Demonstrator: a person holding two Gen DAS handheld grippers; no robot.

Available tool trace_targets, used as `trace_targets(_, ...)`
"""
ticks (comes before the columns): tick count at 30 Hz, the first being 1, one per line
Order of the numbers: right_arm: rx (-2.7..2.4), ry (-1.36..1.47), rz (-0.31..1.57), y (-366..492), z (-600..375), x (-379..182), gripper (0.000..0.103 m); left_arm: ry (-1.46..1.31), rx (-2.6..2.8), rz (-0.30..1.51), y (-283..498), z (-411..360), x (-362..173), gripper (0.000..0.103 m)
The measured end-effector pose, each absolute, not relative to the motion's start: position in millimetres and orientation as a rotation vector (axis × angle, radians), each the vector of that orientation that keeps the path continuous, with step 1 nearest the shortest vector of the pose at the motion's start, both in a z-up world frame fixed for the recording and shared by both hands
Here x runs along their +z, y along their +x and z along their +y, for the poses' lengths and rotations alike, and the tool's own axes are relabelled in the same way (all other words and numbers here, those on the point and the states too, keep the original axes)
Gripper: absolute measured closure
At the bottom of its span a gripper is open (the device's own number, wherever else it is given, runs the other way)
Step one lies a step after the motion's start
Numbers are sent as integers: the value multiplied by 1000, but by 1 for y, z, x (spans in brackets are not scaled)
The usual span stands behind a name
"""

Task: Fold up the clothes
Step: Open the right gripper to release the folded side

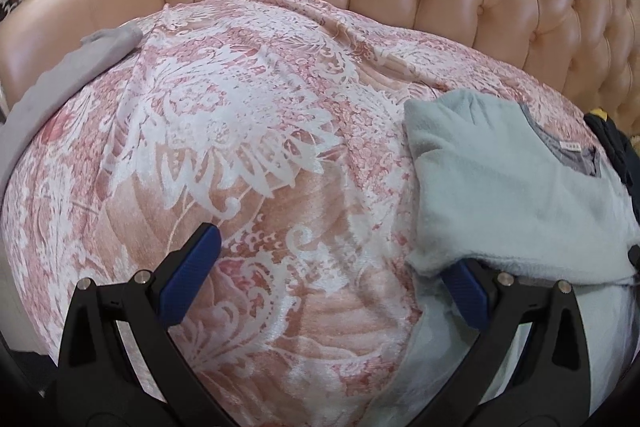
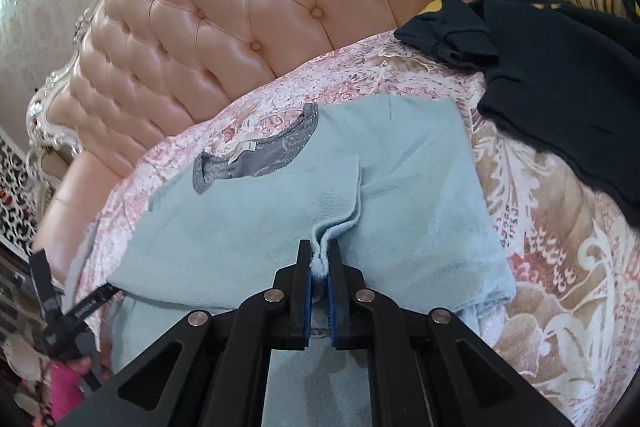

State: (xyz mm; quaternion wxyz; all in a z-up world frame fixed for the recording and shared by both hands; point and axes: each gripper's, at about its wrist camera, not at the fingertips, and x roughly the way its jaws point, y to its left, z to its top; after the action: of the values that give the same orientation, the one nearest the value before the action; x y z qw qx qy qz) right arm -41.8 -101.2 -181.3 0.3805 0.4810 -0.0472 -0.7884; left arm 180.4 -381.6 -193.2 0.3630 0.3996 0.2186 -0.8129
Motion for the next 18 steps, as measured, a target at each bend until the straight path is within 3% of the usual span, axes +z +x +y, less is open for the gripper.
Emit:
trace_targets(6,-1947,1335,-296,-54,-83,-179,87,1047,-2102,524,180,-379,-191,0)
trace_targets(10,-2117,1171,-375,-47,-60,-141,81,1060,-2107,498,180,-377,-189,0)
trace_targets(13,-2084,1084,-129,-34,-103,-120,81,1068,-2110,471,179,-375,-187,0)
trace_targets(18,-2008,1094,259,-14,-175,-145,80,1073,-2110,392,177,-369,-185,0)
